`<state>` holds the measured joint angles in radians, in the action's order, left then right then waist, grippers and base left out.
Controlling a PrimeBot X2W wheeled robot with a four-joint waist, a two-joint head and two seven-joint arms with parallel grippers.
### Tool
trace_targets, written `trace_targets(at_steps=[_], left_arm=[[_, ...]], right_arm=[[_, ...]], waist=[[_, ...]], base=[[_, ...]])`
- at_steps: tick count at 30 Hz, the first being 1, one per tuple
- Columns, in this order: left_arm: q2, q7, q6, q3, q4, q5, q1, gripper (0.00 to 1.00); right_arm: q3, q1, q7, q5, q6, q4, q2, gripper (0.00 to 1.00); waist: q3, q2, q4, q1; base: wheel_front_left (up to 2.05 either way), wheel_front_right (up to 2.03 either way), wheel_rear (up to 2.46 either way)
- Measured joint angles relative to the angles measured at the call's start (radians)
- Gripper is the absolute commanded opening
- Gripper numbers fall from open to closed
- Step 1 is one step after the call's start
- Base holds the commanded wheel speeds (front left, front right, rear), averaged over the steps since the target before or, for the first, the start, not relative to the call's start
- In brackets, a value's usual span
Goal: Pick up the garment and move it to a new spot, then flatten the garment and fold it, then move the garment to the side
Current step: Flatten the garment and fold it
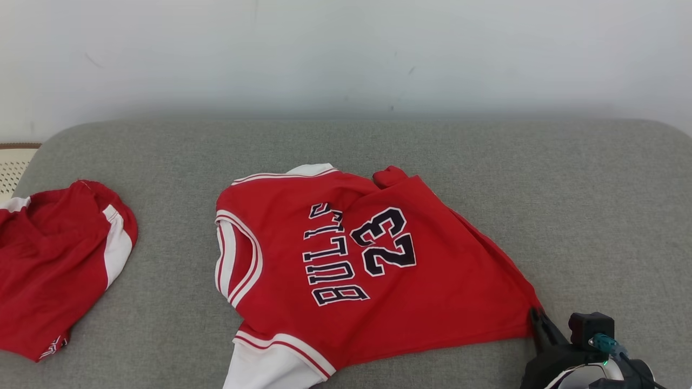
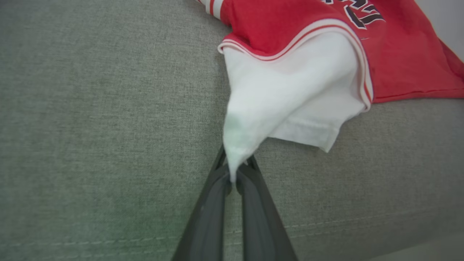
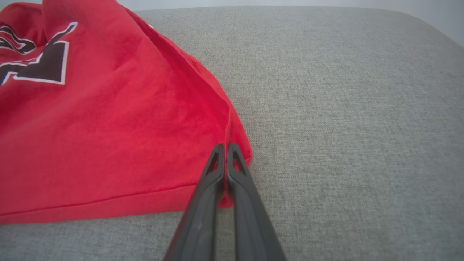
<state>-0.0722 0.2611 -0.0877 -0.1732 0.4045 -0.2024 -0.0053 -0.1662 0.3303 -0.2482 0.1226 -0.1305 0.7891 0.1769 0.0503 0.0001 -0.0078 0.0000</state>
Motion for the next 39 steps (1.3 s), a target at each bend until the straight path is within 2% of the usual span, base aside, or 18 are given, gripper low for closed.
trace_targets(at_steps=[6,14,18,21,24,29,34,39], left_arm=[[-0.003,0.000,-0.007,0.023,-0.072,-0.006,0.002,0.00],[-0.055,-0.022,-0.009,0.037,-0.243,-0.001,-0.009,0.00],[-0.099,-0.082,-0.026,0.010,-0.316,0.000,-0.135,0.00],[-0.146,-0.145,-0.034,-0.018,-0.359,0.002,-0.270,0.00],[-0.192,-0.224,-0.040,-0.040,-0.370,-0.029,-0.442,0.00],[-0.289,-0.338,-0.042,-0.114,-0.297,-0.122,-0.763,0.00],[-0.309,-0.402,-0.042,-0.130,-0.146,-0.253,-1.070,0.00],[-0.323,-0.411,-0.042,-0.143,0.012,-0.269,-1.330,0.00]], right_arm=[[-0.012,0.002,-0.011,0.048,0.000,-0.026,-0.003,0.00],[-0.074,-0.034,-0.003,0.255,0.000,-0.215,0.011,0.00],[-0.135,0.003,0.062,0.399,0.000,-0.343,0.030,0.00],[-0.171,0.100,0.101,0.424,0.000,-0.410,0.087,0.00],[-0.198,0.227,0.136,0.450,0.000,-0.434,0.109,0.00],[-0.214,0.510,0.198,0.535,0.000,-0.387,0.105,0.00],[-0.198,0.802,0.249,0.630,0.000,-0.242,0.088,0.00],[-0.150,1.064,0.254,0.690,0.000,-0.079,0.066,0.00]], waist=[[-0.004,0.0000,0.005,-0.0001],[0.002,0.0000,0.006,-0.0001],[0.021,0.0000,0.001,-0.0001],[0.049,0.0000,-0.003,0.0000],[0.085,0.0000,-0.010,0.0000],[0.164,0.0001,-0.022,0.0002],[0.249,0.0002,-0.035,0.0003],[0.326,0.0002,-0.050,0.0004]], base=[[0.00,0.00,0.00],[0.00,0.00,0.00],[0.00,0.00,0.00],[0.00,0.00,0.00],[0.00,0.00,0.00],[0.00,0.00,0.00],[0.00,0.00,0.00],[0.00,0.00,0.00]])
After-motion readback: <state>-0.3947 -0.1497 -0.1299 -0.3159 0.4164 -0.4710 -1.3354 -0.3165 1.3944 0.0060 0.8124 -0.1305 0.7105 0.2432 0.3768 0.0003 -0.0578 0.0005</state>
